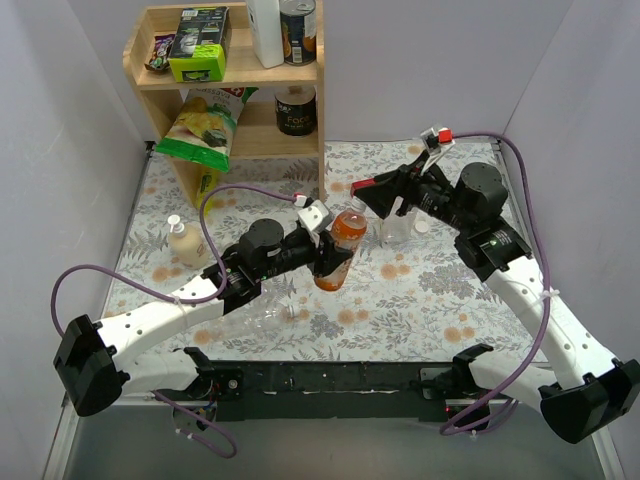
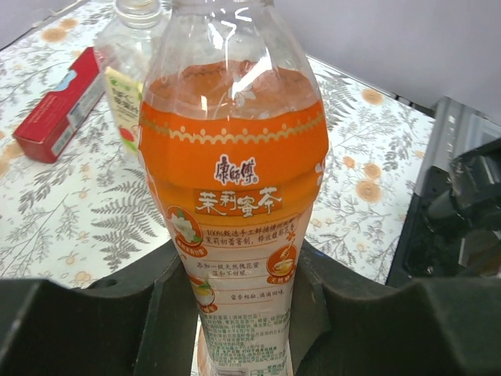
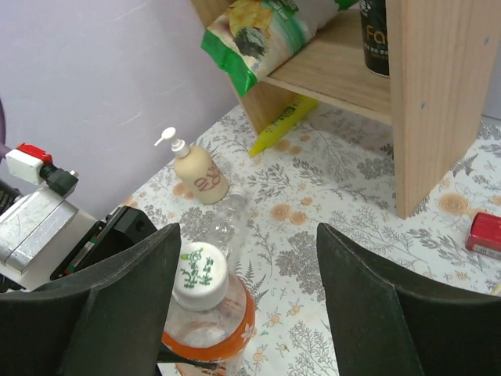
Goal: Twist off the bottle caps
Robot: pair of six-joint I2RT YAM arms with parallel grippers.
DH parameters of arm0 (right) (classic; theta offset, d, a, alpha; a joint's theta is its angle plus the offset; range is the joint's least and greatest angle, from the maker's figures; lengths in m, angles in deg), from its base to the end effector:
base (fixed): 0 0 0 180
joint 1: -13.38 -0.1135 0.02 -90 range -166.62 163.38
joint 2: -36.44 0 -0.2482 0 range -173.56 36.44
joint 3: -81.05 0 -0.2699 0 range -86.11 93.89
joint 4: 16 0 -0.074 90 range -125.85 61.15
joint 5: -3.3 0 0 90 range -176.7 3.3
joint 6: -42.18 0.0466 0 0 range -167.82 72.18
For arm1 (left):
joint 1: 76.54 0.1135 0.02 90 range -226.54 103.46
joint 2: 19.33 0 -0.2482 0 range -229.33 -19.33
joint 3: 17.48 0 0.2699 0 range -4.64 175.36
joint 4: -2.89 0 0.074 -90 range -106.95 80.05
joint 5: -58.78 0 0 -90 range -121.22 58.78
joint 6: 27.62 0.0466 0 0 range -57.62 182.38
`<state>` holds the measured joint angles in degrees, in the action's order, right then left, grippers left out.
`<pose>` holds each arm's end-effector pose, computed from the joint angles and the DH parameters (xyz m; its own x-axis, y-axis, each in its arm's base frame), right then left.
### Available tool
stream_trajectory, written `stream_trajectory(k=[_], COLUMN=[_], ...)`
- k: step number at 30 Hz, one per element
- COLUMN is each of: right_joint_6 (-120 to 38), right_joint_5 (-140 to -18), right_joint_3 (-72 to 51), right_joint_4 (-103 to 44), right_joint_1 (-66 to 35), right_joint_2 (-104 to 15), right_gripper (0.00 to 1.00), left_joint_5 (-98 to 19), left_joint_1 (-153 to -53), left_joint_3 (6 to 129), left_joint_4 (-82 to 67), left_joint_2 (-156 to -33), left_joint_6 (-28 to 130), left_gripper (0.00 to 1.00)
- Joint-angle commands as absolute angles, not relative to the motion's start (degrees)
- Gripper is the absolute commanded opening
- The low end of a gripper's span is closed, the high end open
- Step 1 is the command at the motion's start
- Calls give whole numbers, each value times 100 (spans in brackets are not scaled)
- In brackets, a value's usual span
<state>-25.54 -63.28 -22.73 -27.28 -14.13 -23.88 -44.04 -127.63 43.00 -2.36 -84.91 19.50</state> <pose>0.2336 0.1426 0.4125 -0.2278 0.2736 -0.9345 -0.7444 0.5697 0.3483 0.1827 -0.2428 0.2940 -0.6923 -0.1987 -0.6937 0.5797 0.4195 -0.6986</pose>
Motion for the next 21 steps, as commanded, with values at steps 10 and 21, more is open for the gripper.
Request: stream_trajectory(k=[10,21], right_joint_6=[-2392,-2321], right_joint_5=[-6816,-6657], right_joint_3=[-2256,-2230], right_joint_4=[-2533,-2480], right_joint_1=[-1896,-1976], right_joint_2=[-2526,-2684], right_gripper=[73,57], left_joint_5=[-3597,-3570], left_joint_1=[-12787,-12795], left_joint_3=[4555,4573], left_joint_4=[-397,-424], left_joint_2=[-8560,-8560], left_joint_6=[1931,1931], left_gripper=[29,30])
